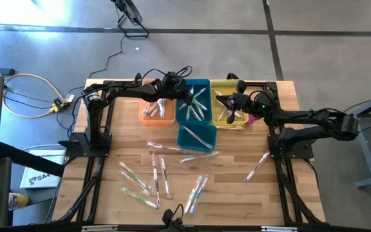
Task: Pick & Place Toothbrushes
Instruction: Put the violet toothbrush into the yellow bin
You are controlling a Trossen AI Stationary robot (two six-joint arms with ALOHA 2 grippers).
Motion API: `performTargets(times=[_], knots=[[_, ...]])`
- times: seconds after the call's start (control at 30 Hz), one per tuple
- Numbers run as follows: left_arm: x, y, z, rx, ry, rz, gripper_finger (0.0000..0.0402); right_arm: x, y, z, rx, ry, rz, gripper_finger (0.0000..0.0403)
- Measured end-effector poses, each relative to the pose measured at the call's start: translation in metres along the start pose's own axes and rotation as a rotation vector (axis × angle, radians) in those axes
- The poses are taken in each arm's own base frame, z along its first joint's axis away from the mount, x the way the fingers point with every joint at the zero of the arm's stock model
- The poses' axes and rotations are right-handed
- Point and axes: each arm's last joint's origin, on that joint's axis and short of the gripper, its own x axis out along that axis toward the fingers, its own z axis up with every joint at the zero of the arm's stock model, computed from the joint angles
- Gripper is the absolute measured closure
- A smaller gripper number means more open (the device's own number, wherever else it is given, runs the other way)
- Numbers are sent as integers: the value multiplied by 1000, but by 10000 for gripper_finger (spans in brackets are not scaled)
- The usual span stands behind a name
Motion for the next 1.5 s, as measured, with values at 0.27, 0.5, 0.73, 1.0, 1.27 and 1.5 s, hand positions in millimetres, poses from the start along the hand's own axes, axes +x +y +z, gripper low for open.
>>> performTargets(times=[0.27,0.5,0.73,1.0,1.27,1.5], knots=[[0,0,0,0,0,0,241,0,0,0,0,0,0,401],[0,0,0,-1,0,0,241,0,0,0,0,0,0,401],[0,0,0,16,1,0,241,0,0,0,4,0,0,401],[1,-15,-8,89,48,-75,241,0,0,0,8,4,1,401],[-12,-23,-8,114,11,-92,241,0,1,-2,12,23,6,401],[-65,-20,-17,118,-100,-65,241,0,1,-5,18,49,12,401]])
